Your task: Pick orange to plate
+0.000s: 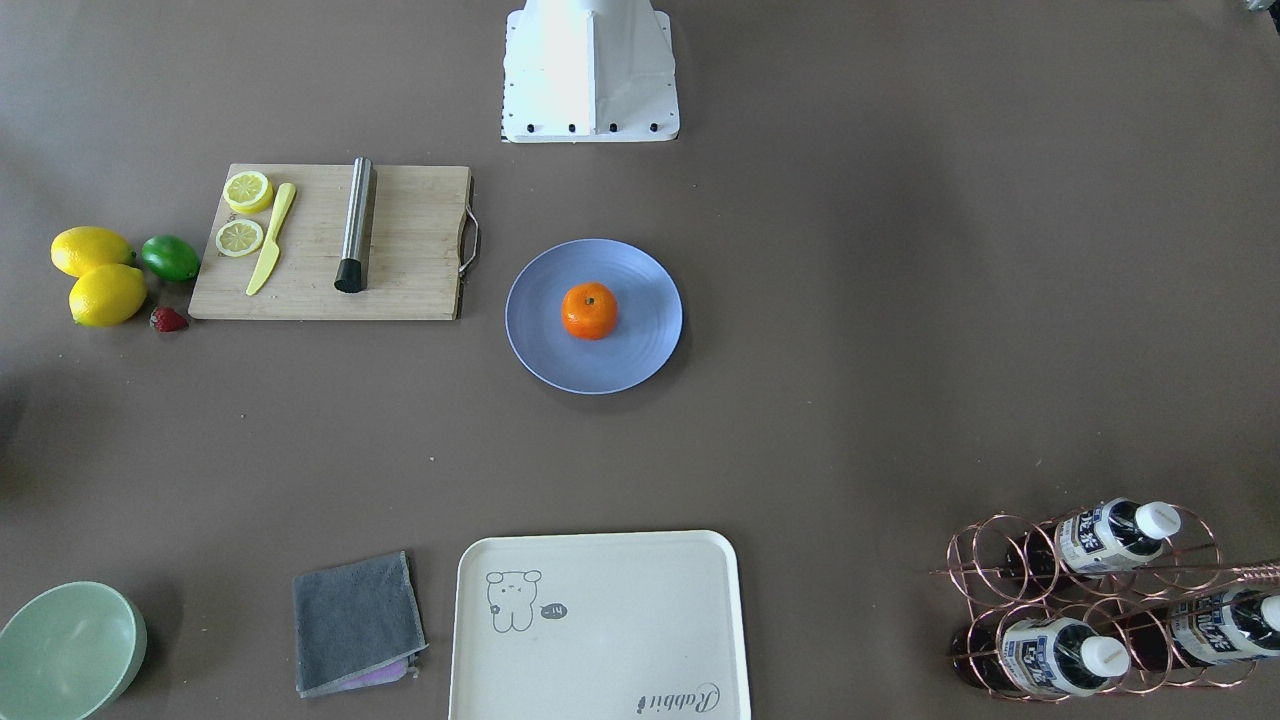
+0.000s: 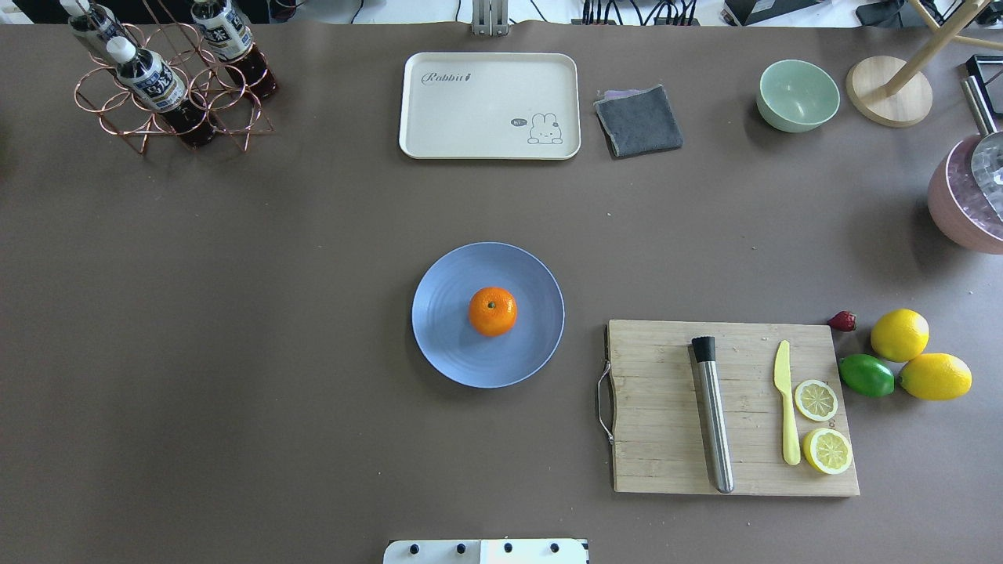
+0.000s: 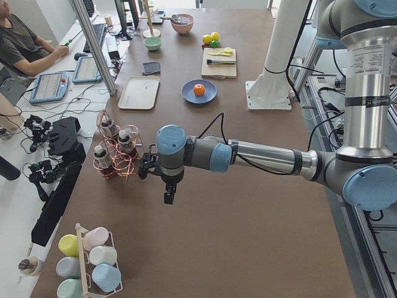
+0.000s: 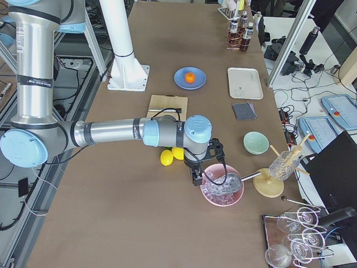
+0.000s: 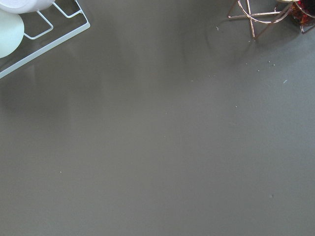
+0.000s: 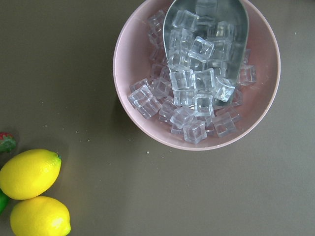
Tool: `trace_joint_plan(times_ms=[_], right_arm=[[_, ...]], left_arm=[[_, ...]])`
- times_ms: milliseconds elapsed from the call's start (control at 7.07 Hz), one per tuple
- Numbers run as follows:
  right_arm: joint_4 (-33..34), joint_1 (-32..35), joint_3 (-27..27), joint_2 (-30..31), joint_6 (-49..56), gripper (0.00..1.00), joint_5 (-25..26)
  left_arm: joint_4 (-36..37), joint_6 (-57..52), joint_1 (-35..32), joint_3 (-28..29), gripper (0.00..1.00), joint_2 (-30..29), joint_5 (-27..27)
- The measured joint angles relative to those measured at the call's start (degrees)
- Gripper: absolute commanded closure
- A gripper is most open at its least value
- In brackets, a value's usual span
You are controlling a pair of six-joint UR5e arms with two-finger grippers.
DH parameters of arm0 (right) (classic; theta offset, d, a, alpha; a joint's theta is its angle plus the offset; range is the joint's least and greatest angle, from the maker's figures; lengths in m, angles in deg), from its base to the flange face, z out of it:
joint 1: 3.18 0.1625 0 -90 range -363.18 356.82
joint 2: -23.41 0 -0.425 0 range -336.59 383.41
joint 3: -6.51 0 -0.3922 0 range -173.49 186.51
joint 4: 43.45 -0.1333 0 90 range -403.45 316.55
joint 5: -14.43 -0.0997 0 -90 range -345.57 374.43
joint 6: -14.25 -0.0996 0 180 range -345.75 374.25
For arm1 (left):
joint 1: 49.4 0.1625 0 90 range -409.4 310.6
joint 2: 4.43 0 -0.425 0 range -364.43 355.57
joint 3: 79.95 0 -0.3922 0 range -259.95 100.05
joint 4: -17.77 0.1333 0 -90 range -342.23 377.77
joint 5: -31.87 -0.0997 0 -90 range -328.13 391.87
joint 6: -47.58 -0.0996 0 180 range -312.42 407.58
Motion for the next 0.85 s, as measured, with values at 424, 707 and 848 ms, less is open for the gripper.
trace_joint_plan(times_ms=[424, 707, 848], right_arm=[[0.0, 0.0, -0.1, -0.1, -0.2, 0.00, -0.8], [0.0, 0.0, -0.2, -0.1, -0.3, 0.00, -1.0], [-0.1, 0.0, -0.2, -0.1, -0.3, 0.00, -1.1]], left_arm=[[-0.1, -0.1, -0.3, -0.3, 0.03, 0.8, 0.0], [-0.1, -0.1, -0.3, -0.1, 0.03, 0.9, 0.0], [-0.1, 0.0, -0.3, -0.1, 0.02, 0.9, 0.0]])
